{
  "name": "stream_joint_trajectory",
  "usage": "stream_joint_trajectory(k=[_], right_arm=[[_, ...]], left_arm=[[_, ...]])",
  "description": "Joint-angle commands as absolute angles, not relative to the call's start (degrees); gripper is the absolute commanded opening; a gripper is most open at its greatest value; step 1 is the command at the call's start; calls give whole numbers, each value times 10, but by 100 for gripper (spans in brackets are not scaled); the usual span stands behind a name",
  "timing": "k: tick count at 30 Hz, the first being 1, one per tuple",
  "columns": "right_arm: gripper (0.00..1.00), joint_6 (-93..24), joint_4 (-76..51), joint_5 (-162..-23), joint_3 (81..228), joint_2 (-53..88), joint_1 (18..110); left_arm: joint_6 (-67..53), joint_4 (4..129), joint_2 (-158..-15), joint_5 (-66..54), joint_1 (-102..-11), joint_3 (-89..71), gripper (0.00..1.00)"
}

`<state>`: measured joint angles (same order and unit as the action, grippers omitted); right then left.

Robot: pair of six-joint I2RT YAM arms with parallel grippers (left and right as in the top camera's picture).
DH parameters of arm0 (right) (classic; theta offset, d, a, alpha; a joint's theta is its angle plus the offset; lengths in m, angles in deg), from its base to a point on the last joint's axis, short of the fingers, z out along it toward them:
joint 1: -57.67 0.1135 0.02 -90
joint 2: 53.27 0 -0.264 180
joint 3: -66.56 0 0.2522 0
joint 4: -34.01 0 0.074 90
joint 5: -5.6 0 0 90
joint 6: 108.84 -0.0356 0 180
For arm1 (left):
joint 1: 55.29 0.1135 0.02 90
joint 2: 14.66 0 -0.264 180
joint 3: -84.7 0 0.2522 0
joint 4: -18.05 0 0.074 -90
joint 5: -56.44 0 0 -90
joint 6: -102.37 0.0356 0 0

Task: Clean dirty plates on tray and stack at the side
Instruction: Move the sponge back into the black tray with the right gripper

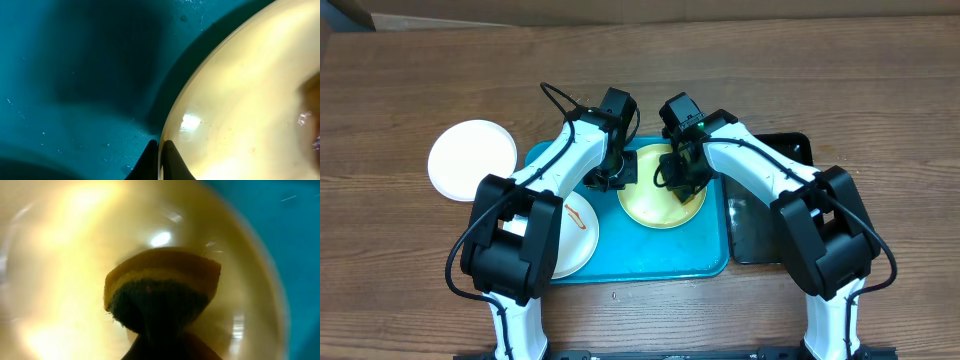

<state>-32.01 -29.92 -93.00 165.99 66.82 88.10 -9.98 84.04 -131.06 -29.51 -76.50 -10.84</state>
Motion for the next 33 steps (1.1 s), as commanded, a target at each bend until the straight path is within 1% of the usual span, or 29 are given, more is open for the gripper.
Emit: stream_joint_trajectory(k=[1,2,5,9,13,15,17,21,24,31,33], right_arm=[[4,-327,-294,-1058,1666,685,888],[4,-323,-289,-1087,1670,684,885],[4,-321,-304,-1116,1698,680,864],[4,-286,-336,-1185,1742,661,829],[4,-281,-394,-1170,1770,631,792],[4,-274,-425,-1148,1770,613,770],[4,-273,-462,-1108,1770,599,747],[4,-273,-527,-1020,1770,590,703],[4,-275,-556,-934,1754,590,670],[4,-309,-514,-811,1686,590,658],[4,-308,-484,-804,1661,590,658]], left_arm=[[-108,836,-1316,-294,-761,-105,4],[-107,836,-1316,-294,-761,-105,4],[-105,836,-1316,-294,-761,-105,4],[-103,836,-1316,-294,-761,-105,5],[-104,836,-1316,-294,-761,-105,5],[-104,836,-1316,-294,-761,-105,6],[-104,836,-1316,-294,-761,-105,9],[-104,836,-1316,-294,-761,-105,15],[-104,836,-1316,-294,-761,-105,16],[-104,836,-1316,-294,-761,-105,17],[-104,836,-1316,-294,-761,-105,17]])
